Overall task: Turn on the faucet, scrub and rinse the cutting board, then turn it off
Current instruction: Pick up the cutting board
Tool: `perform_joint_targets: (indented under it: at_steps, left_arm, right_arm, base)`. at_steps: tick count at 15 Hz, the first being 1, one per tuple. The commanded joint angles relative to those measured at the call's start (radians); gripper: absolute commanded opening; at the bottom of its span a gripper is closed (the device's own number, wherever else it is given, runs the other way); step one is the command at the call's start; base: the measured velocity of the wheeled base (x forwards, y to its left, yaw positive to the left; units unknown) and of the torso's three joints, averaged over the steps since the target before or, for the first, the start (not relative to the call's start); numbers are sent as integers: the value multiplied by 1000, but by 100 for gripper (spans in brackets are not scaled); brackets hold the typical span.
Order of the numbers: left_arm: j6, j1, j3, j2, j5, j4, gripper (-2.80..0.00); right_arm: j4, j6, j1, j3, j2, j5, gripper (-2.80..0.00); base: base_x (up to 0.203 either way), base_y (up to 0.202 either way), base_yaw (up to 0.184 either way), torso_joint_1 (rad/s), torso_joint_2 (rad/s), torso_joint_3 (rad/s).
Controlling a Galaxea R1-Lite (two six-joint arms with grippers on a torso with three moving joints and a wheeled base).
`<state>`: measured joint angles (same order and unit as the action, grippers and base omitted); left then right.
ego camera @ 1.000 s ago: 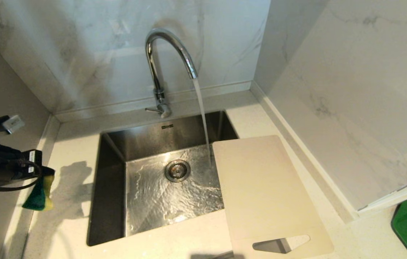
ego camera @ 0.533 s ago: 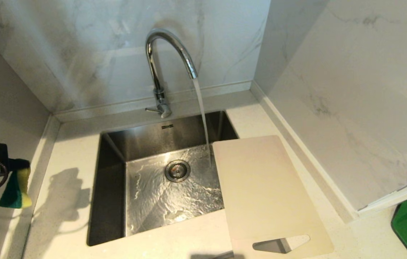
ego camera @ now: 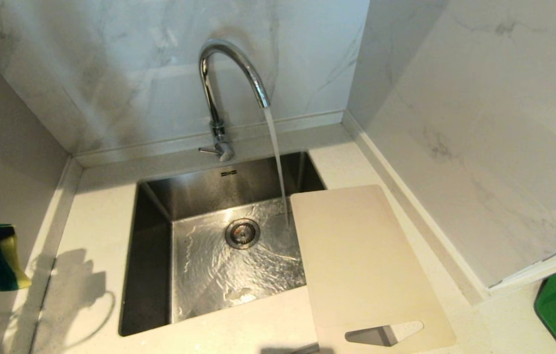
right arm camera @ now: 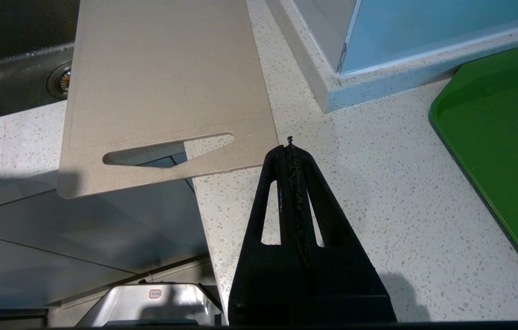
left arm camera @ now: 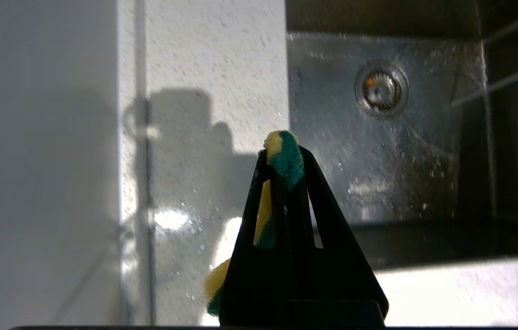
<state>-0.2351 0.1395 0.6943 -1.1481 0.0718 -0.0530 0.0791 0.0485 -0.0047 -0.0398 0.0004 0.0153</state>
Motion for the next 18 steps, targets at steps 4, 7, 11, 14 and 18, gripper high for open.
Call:
perform_joint_targets:
  at_steps: [4,7,11,14,18]
  left_arm:
    - [-14,25,-100,101,2,-67,-280]
    - [-15,25,-129,168,3,-70,-280]
    - [-13,25,-174,243,4,-70,-280]
    - [-12,25,-210,293,3,-70,-280]
    - [-1,25,-253,433,2,-65,-280]
  right_arm:
    - [1,1,0,0,0,0,-280]
    - [1,1,0,0,0,0,-280]
    - [1,1,0,0,0,0,-280]
    - [1,1,0,0,0,0,-280]
    - [1,1,0,0,0,0,-280]
  base:
    - [0,0,0,0,0,0]
    - [0,0,0,0,0,0]
    - [0,0,0,0,0,0]
    - [0,0,0,0,0,0]
    - [0,0,0,0,0,0]
